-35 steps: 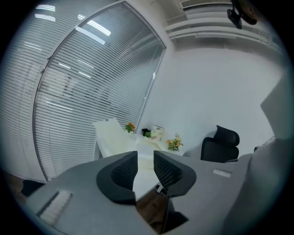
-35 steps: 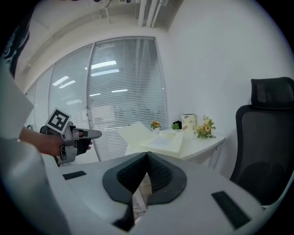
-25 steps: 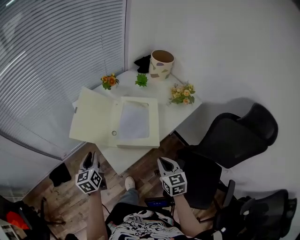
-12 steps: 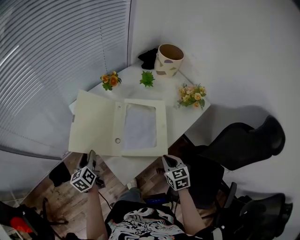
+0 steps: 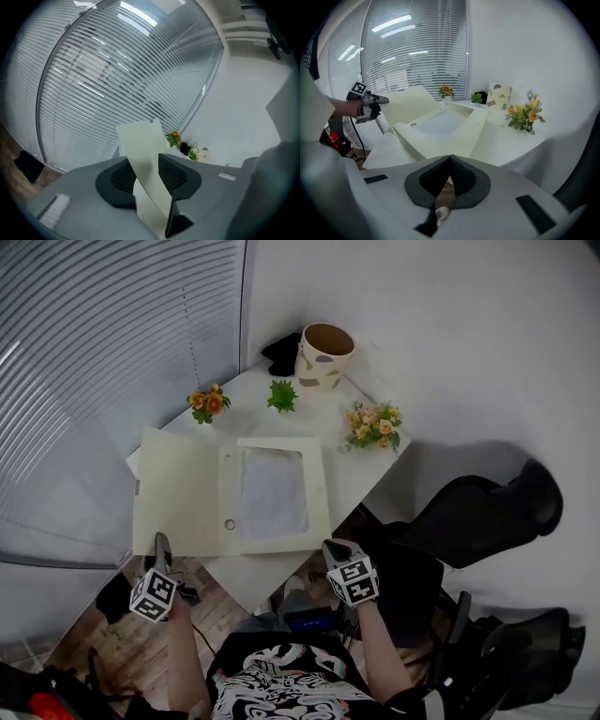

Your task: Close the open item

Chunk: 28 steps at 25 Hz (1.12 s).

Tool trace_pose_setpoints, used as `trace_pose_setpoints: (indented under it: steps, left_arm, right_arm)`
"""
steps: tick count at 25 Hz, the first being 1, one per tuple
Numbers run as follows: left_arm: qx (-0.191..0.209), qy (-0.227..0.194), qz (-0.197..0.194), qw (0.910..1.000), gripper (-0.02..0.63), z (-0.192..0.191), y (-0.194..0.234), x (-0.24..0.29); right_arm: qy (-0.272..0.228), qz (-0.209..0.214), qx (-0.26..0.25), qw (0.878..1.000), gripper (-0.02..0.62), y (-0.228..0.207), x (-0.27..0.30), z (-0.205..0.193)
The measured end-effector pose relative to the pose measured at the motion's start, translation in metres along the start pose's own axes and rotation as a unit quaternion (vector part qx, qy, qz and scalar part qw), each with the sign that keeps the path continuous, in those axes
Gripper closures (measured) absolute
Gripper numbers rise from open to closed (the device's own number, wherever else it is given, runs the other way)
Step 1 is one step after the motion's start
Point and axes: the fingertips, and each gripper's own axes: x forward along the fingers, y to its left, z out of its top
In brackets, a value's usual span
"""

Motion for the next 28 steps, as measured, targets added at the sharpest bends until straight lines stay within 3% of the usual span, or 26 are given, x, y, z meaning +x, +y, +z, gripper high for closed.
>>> trace_pose_setpoints:
  steps: [3, 5, 16, 22, 28]
  left_arm:
    - [-0.001, -0.001, 0.003, 1.0000, 0.501, 0.002, 0.001, 0.000]
    - [-0.004, 0.001, 0.005, 1.0000, 0.548, 0.002, 0.004, 0.001]
    - [-0.014, 0.002, 0.019, 0.9997, 0.561, 0.003, 0.012, 0.006]
    - [0.024, 0.001, 0.005, 0.9997, 0.568, 0.009, -0.005, 0.003]
    - [0.037, -0.005, 0.005, 0.9993, 0.574, 0.010, -0.011, -0.002]
  right_arm:
    - [0.007, -0.002, -0.003, 1.000, 0.592, -0.005, 0.002, -0.003]
    - [0.010, 0.002, -0.002, 1.000, 0.591, -0.005, 0.002, -0.005]
    - [0.009, 0.026, 0.040, 0.999, 0.591, -0.005, 0.003, -0.004]
    - [-0.025, 0.013, 0.067, 0.997, 0.592, -0.009, 0.000, -0.003]
    - [-0.019, 0.014, 0.067, 0.997, 0.592, -0.007, 0.002, -0.005]
